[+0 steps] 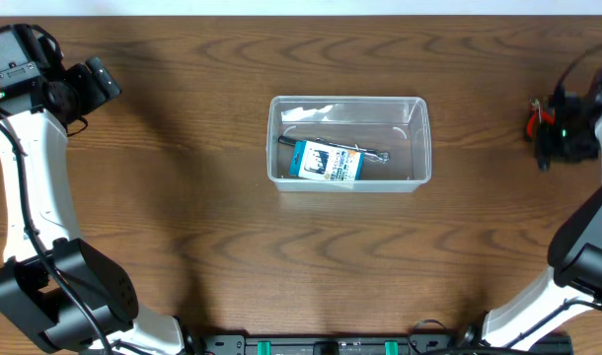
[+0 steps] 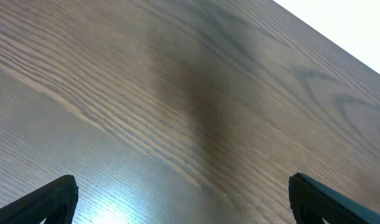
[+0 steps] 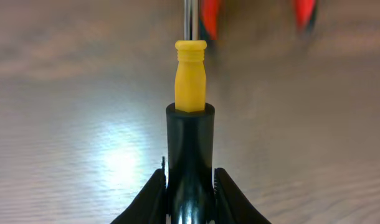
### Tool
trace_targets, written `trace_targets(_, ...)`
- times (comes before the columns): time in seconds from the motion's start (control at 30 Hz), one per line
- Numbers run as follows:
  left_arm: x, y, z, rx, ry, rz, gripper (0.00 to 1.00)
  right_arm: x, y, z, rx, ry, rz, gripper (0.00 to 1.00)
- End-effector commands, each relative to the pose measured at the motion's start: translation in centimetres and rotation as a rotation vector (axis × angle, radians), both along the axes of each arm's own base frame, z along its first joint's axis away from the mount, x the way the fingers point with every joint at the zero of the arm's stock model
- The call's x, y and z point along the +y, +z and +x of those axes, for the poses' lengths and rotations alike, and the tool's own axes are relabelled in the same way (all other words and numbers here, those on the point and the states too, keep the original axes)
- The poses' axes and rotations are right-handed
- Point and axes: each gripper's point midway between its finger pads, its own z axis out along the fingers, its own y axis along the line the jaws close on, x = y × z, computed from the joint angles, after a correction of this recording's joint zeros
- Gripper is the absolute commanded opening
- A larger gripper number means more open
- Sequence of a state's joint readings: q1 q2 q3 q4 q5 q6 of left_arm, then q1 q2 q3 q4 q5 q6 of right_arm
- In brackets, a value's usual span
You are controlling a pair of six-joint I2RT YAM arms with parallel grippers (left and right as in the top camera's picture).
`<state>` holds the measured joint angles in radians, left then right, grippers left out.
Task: Pack container
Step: 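Carry the screwdriver with the right gripper into the container and release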
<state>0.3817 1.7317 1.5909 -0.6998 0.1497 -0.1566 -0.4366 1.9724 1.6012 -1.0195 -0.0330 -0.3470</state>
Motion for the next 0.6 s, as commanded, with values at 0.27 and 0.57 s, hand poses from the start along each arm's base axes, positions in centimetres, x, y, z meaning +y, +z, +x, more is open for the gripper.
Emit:
trace_targets(0.27, 0.2, 0.8, 0.0, -0.014, 0.002, 0.017, 0.98, 11.8, 10.8, 8.5, -0.255, 0.466, -0.075, 0.01)
trace_targets(0.57, 0.2, 0.8, 0.0, -0.014, 0.002, 0.017, 0.98, 23.8, 10.7, 7.5, -0.232, 0.946, -0.103, 0.01)
